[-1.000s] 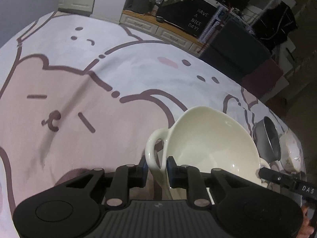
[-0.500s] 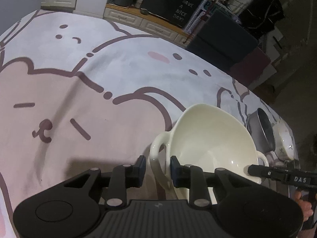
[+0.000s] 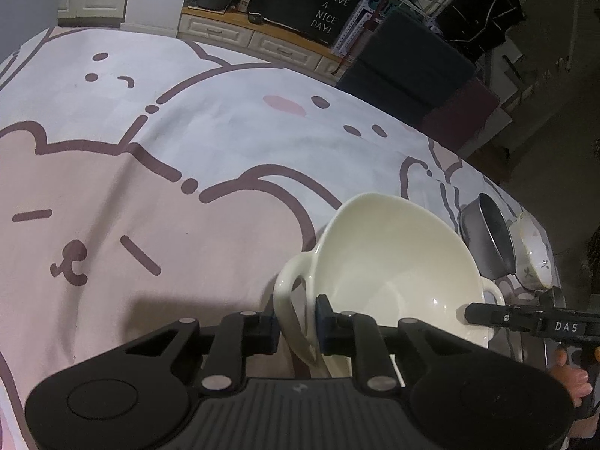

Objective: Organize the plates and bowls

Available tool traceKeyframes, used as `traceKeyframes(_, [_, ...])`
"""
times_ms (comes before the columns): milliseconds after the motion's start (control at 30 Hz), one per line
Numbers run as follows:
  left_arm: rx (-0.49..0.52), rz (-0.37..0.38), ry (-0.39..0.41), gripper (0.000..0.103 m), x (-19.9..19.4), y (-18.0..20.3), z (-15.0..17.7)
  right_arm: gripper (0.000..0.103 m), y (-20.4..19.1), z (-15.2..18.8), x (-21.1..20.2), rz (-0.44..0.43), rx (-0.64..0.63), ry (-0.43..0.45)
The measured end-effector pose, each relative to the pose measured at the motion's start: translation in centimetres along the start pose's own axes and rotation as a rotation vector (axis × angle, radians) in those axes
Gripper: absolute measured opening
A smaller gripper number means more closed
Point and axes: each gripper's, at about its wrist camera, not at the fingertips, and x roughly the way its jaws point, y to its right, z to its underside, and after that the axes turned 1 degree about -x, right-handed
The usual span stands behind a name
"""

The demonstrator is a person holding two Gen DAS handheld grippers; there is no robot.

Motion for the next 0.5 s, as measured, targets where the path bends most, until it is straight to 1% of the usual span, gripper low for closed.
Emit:
traceKeyframes(100, [0.009, -0.015, 0.009, 0.021, 0.0, 0.3, 0.1, 0.026, -0.2, 0.2, -0.1, 0.006, -0.004, 0.008])
traceKeyframes(200, [0.007, -0.019, 0.016, 0.021, -0.1, 0.4, 0.2, 0.027, -0.9, 0.2, 0.0, 0.033, -0.022, 0.008])
traceKeyframes(333, [0.003, -0.033, 0.021, 0.022, -0.1, 0.5, 0.2, 0.029, -2.0, 0.4, 0.1, 0.086, -0.061, 0.014])
traceKeyframes(500, [0.006, -0.052, 0.024, 0.022, -0.2, 0.8, 0.3, 0.029, -2.8, 0.3, 0.2, 0.139, -0.044, 0.011])
